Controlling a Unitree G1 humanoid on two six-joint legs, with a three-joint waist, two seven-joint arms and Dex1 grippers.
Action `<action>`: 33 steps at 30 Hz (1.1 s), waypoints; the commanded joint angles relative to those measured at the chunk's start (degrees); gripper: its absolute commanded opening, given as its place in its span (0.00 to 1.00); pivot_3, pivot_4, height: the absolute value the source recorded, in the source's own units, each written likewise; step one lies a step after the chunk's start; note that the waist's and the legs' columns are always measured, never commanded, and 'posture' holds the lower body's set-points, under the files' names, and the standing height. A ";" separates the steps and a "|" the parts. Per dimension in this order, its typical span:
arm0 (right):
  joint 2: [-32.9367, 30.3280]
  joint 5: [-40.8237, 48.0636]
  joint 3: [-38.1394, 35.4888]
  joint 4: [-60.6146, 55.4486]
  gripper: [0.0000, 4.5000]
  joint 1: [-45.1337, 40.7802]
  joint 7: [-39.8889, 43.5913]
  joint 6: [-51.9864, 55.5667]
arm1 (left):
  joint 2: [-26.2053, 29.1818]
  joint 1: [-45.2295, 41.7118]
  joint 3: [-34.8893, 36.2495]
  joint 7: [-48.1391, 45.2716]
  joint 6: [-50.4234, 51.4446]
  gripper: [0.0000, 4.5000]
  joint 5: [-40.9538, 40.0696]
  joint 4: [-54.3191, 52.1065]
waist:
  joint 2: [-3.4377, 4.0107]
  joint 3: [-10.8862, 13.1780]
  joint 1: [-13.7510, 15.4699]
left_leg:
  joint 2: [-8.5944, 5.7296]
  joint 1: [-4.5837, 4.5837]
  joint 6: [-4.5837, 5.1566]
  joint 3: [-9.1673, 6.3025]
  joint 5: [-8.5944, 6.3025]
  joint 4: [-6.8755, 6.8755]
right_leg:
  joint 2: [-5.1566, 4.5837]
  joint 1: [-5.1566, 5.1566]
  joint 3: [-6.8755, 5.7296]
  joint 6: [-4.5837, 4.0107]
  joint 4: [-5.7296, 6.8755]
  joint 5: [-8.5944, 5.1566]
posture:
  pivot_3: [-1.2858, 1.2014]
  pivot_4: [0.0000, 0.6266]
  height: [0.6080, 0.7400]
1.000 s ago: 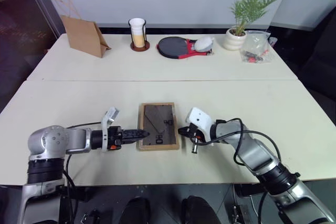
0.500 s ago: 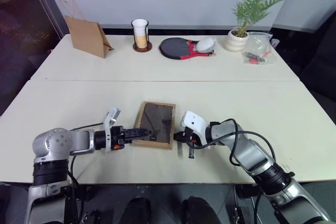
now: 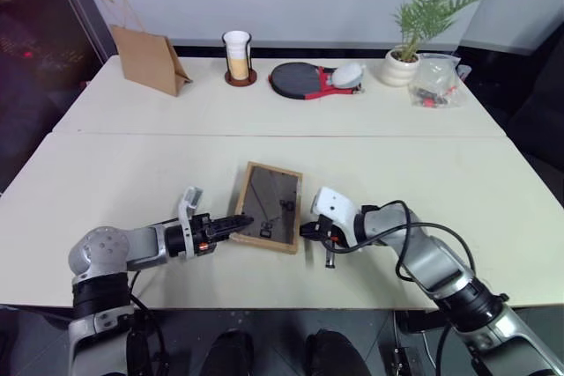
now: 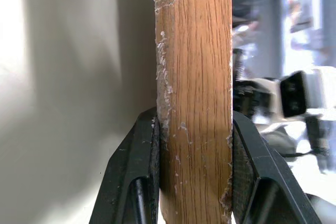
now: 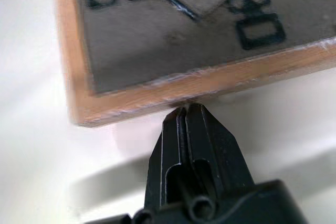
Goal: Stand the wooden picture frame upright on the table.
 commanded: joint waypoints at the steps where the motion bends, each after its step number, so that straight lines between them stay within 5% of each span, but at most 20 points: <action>1: -4.06 4.98 -10.73 -4.03 0.00 -2.35 0.79 3.05 | -0.48 -1.22 5.63 1.37 0.47 0.23 -7.72 -3.74 | 0.01 0.01 -0.04 | 0.00 -0.01 0.00 -0.01 0.00 0.00 | 0.00 -0.01 -0.01 0.00 0.00 0.00 | 0.52 0.24 1.00; 9: -5.45 16.34 -20.21 -0.85 0.06 -16.38 2.54 14.66 | -3.18 -1.73 8.58 8.53 0.17 0.23 -15.06 -9.78 | 0.02 0.02 -0.16 | 0.02 0.01 -0.01 -0.02 -0.01 -0.04 | -0.03 -0.03 0.00 -0.01 0.00 0.00 | 0.52 0.24 1.00; 11: -1.98 20.63 -20.46 0.46 0.18 -20.89 1.91 19.41 | -3.30 -1.40 7.92 9.69 -0.75 0.23 -16.21 -10.95 | 0.02 0.02 -0.23 | 0.02 0.00 -0.01 -0.03 -0.01 -0.09 | -0.04 -0.02 -0.01 -0.01 -0.08 0.00 | 0.52 0.24 1.00; 18: 5.98 26.25 -16.93 3.52 0.97 -26.80 -0.13 26.00 | -3.15 0.64 5.77 11.78 -3.14 0.23 -19.00 -12.86 | 0.02 0.02 -0.15 | 0.00 -0.02 -0.01 -0.01 -0.01 -0.25 | -0.14 -0.06 -0.01 -0.02 -0.20 0.00 | 0.52 0.24 1.00; 33: 13.13 27.34 -11.19 11.88 0.99 -29.73 -1.83 26.98 | 0.60 7.72 -0.49 8.00 -10.14 0.23 -21.77 -15.89 | 0.03 0.02 -0.37 | -0.06 -0.09 -0.14 0.09 0.05 -0.79 | -0.23 -0.34 0.03 -0.05 -0.38 -0.01 | 0.52 0.24 1.00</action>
